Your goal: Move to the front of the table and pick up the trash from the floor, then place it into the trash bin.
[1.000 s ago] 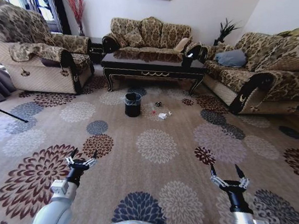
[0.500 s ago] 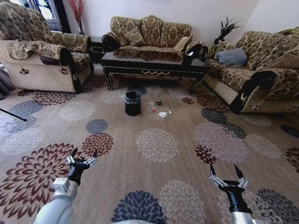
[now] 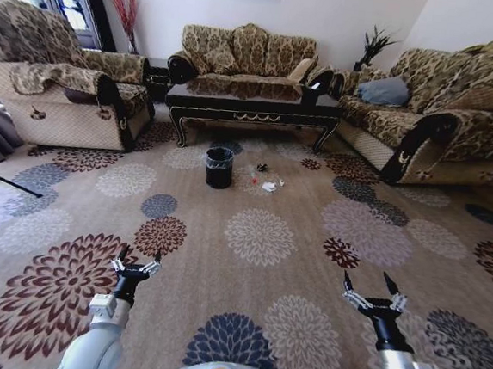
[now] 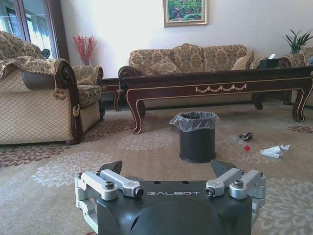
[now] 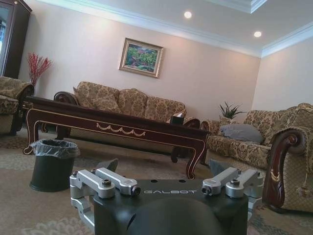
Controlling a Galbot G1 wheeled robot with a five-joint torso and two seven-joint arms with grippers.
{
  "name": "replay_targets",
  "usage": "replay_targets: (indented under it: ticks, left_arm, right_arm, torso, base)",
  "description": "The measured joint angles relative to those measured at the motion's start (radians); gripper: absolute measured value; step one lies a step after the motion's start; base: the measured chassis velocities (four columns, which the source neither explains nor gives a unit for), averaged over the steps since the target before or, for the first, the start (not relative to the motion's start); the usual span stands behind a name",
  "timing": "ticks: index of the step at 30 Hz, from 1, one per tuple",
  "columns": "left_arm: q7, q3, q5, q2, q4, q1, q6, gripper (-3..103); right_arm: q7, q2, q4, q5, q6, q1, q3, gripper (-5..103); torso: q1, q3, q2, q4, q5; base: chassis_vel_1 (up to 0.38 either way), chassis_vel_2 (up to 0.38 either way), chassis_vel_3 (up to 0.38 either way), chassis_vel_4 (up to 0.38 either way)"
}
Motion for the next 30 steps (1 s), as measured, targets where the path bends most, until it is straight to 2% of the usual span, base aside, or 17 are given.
replay_targets:
  ticks: [10,22,30]
  left_arm:
    - [0.001,-0.003,0.002,-0.008,-0.004,0.017,-0.004,100]
    - [0.002,-0.008,0.006,-0.014,-0.015,0.033,-0.007,100]
    - [0.001,-0.008,0.007,-0.016,-0.014,0.026,-0.005,100]
  right_arm:
    - [-0.001,0.002,0.009,0.005,0.001,-0.007,0.001,100]
    - [-0.002,-0.004,0.01,0.01,0.0,-0.003,-0.002,100]
    - [-0.002,-0.004,0.011,0.021,-0.001,-0.002,-0.005,100]
  torso:
    - [-0.005,-0.036,-0.041,0.0,0.0]
    - [-0.003,-0.087,-0.089,0.0,0.0001]
    - [-0.003,-0.098,-0.09,-0.0001,0.0]
  base:
    - [0.0,0.0,0.0,0.0]
    - [0.0,0.0,0.0,0.0]
    - [0.0,0.0,0.0,0.0]
